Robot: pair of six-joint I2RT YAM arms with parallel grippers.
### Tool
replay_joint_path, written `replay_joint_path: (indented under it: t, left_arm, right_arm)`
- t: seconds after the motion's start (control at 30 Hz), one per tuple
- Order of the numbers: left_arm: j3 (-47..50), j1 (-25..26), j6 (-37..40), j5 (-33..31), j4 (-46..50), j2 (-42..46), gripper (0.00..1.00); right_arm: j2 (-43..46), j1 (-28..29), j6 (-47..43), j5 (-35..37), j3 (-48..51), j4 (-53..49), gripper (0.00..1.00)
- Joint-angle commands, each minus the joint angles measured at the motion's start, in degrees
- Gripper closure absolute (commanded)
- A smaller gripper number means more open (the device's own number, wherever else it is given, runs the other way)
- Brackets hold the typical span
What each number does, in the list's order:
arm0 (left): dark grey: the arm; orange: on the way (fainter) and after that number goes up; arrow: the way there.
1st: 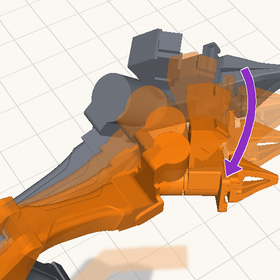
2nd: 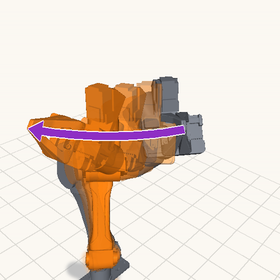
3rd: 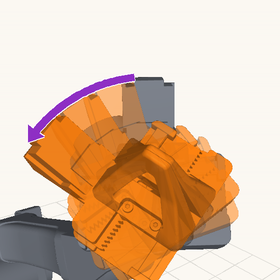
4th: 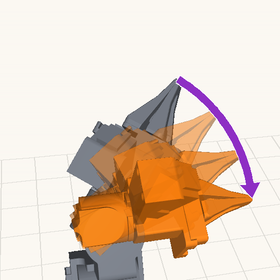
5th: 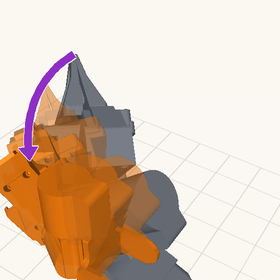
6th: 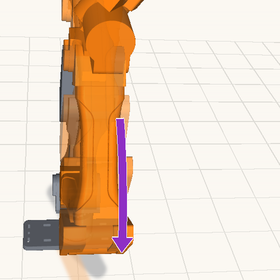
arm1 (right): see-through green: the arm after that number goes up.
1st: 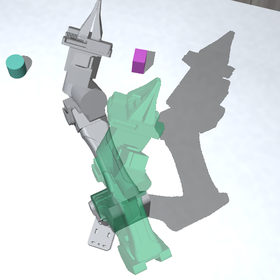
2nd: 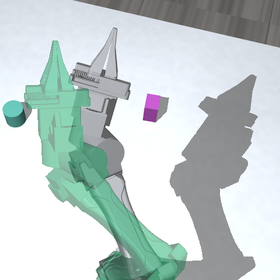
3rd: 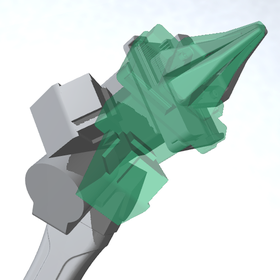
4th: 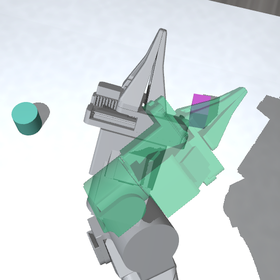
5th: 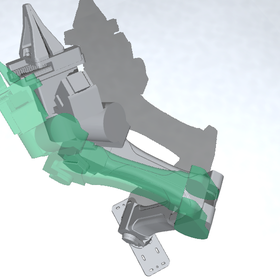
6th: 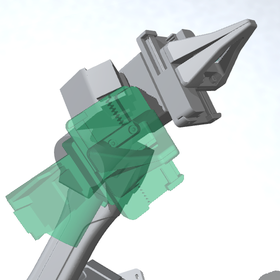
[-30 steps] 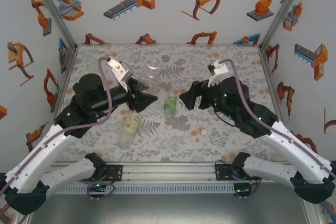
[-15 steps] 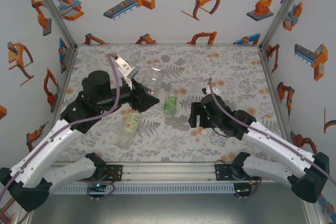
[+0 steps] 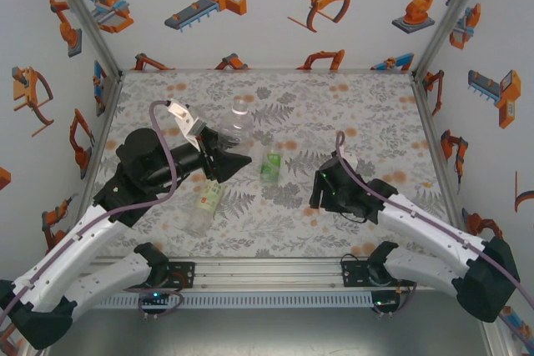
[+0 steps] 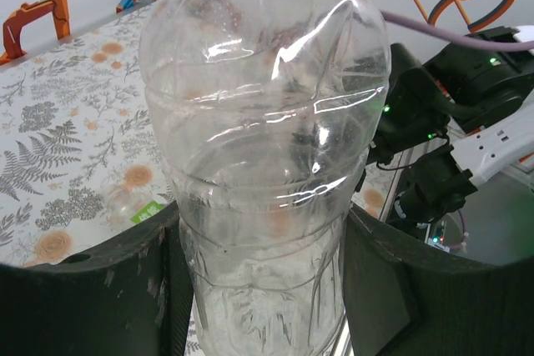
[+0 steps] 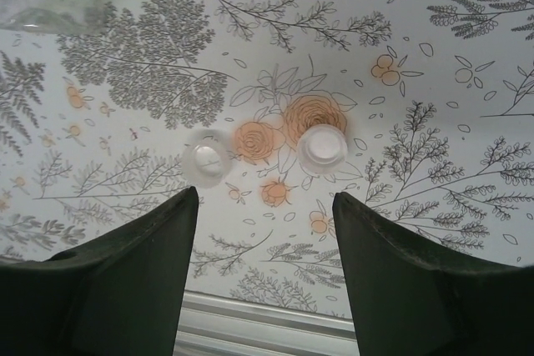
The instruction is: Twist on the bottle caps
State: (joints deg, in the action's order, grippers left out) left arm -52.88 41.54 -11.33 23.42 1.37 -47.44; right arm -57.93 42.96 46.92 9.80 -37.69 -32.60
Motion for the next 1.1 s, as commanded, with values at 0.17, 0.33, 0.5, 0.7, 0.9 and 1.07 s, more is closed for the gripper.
replay_joint_path:
  t: [0.17,0.33,0.5,0.7,0.9,1.07]
  left_arm:
    - [0.5,-0.2,-0.1,0.4,-2.9,0.1,1.00]
    - [0.5,-0.2,-0.2,0.4,-2.8,-0.3,1.00]
    - [0.5,-0.2,-0.5,0.4,-2.6,-0.2,1.00]
    - [0.3,-0.1,-0.7,-0.2,-1.8,0.6,1.00]
    - [0.7,-0.1,-0.4,-1.4,-1.1,1.8,1.00]
    - [0.6,-0.2,-0.2,-1.8,-0.6,2.1,1.00]
  right_arm:
    - [-3.1,-1.4,1.2,-0.6,1.3,1.5,0.43]
    - [-5.4,-2.8,-0.7,-4.2,1.3,2.0,0.43]
    - [-10.0,-3.0,-0.6,-3.9,1.1,1.8,0.46]
    - [-11.5,-3.0,-1.1,-0.4,-1.0,2.3,0.50]
    - [-13.3,-3.2,-2.9,1.2,-3.6,2.2,0.51]
    - [-15.5,-3.7,-3.9,1.0,-5.7,1.8,0.51]
